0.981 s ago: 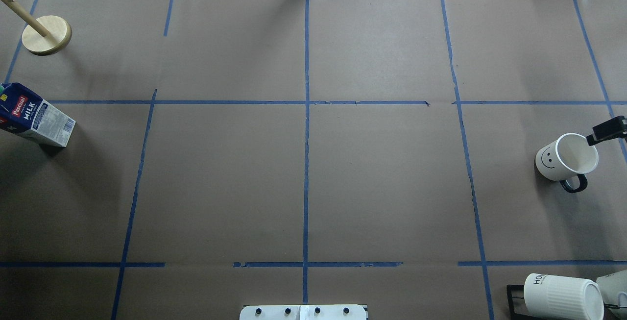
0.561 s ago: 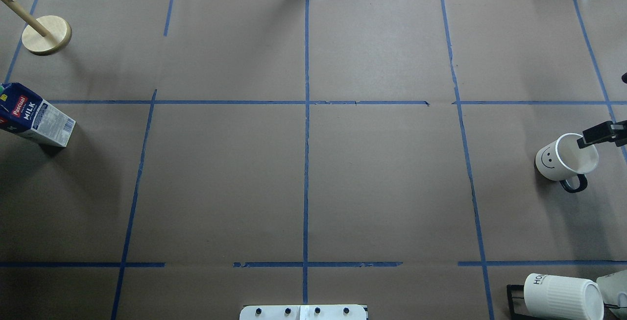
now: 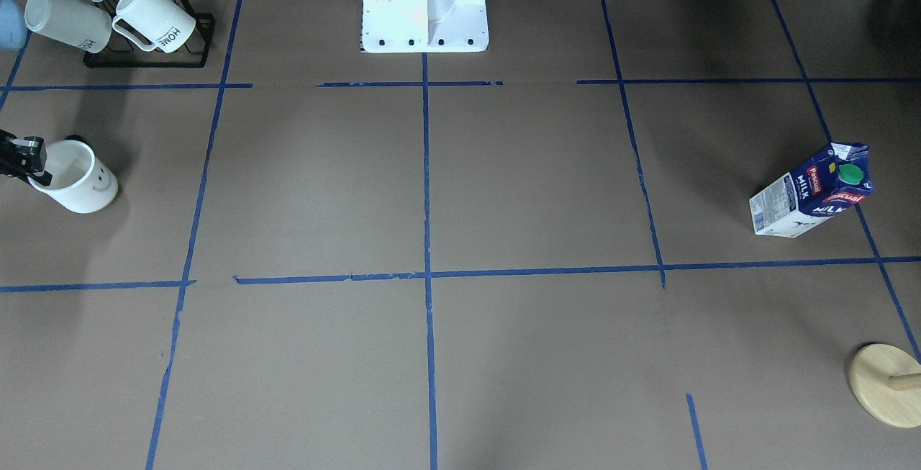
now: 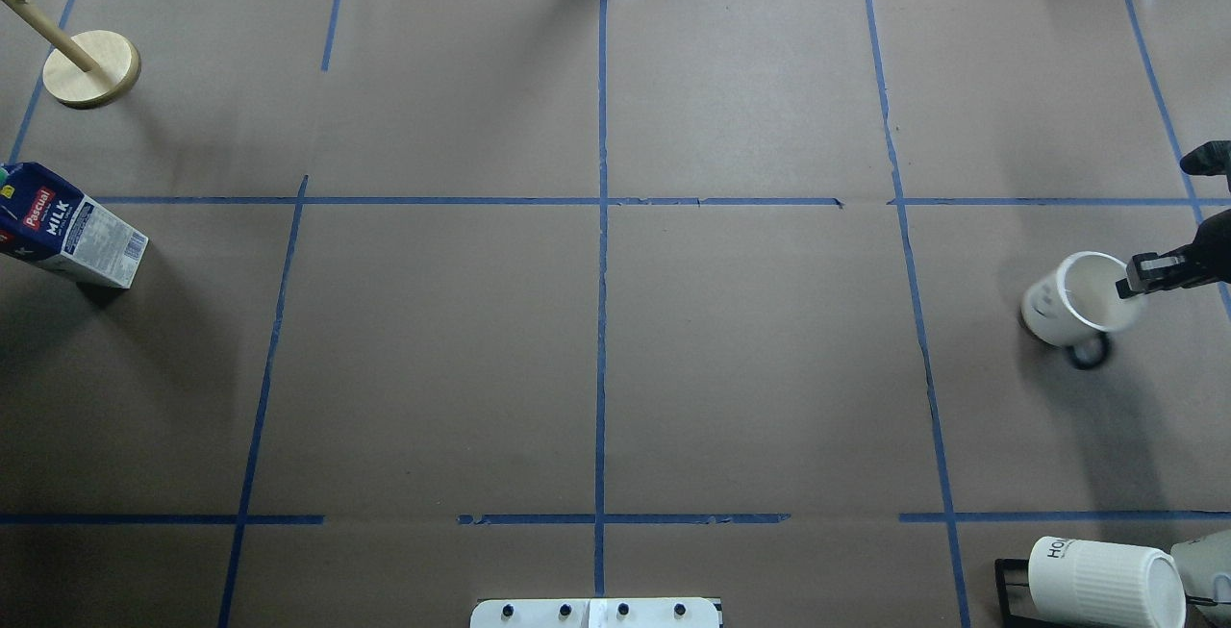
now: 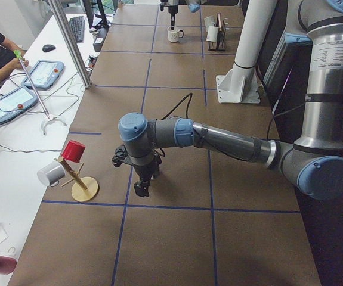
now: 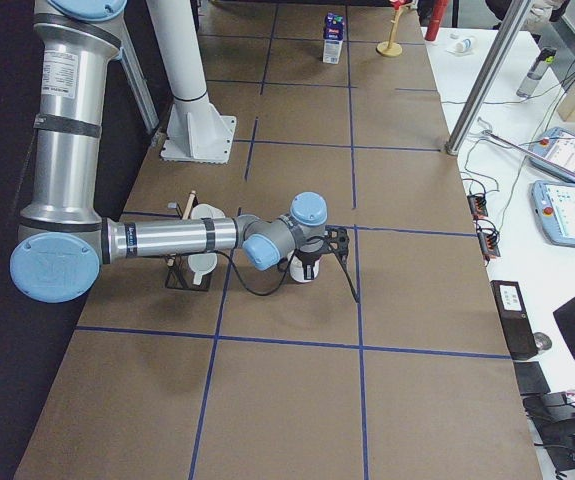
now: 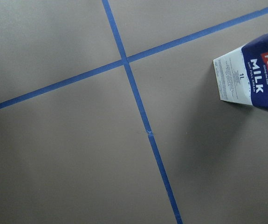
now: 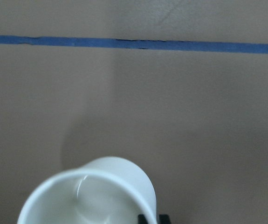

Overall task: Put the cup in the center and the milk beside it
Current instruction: 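Lower the right gripper into the white mug and grip its rim, then carry the white mug with the right gripper to the table center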

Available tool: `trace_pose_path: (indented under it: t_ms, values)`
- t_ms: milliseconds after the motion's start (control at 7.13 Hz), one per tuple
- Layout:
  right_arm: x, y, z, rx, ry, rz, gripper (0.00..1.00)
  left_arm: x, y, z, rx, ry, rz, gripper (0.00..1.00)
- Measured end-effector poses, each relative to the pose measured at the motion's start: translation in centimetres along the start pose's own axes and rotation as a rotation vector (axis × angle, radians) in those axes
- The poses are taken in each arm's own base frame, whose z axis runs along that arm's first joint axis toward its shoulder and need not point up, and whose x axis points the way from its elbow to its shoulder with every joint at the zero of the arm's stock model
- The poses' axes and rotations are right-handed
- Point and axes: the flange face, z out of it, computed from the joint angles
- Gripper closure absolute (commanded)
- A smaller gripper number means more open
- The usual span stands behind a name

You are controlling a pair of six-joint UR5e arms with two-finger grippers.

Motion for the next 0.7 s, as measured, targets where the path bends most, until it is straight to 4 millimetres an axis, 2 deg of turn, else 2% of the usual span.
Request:
trace_pose_path:
  t_ms: [140, 280, 421, 561, 701]
  values:
    - [-5.6, -0.2, -1.2, 0.008, -0.061, 0.011, 1.00, 0.0, 0.0, 0.0, 0.001, 0.001, 0.001, 0.00]
    - [-13.3, -0.8, -1.4, -0.002, -0.138, 0.061, 1.00, 0.0, 0.0, 0.0, 0.001, 0.001, 0.001, 0.00]
    - [-22.2, -1.4, -1.0, -0.028, -0.193, 0.130, 1.00, 0.0, 0.0, 0.0, 0.001, 0.002, 0.000, 0.00]
    - [-30.8, -2.5, -0.5, -0.039, -0.190, 0.188, 1.00, 0.0, 0.0, 0.0, 0.001, 0.002, 0.001, 0.00]
    - [-38.1, -3.9, -0.1, -0.035, -0.152, 0.231, 1.00, 0.0, 0.0, 0.1, 0.000, 0.002, 0.000, 0.00]
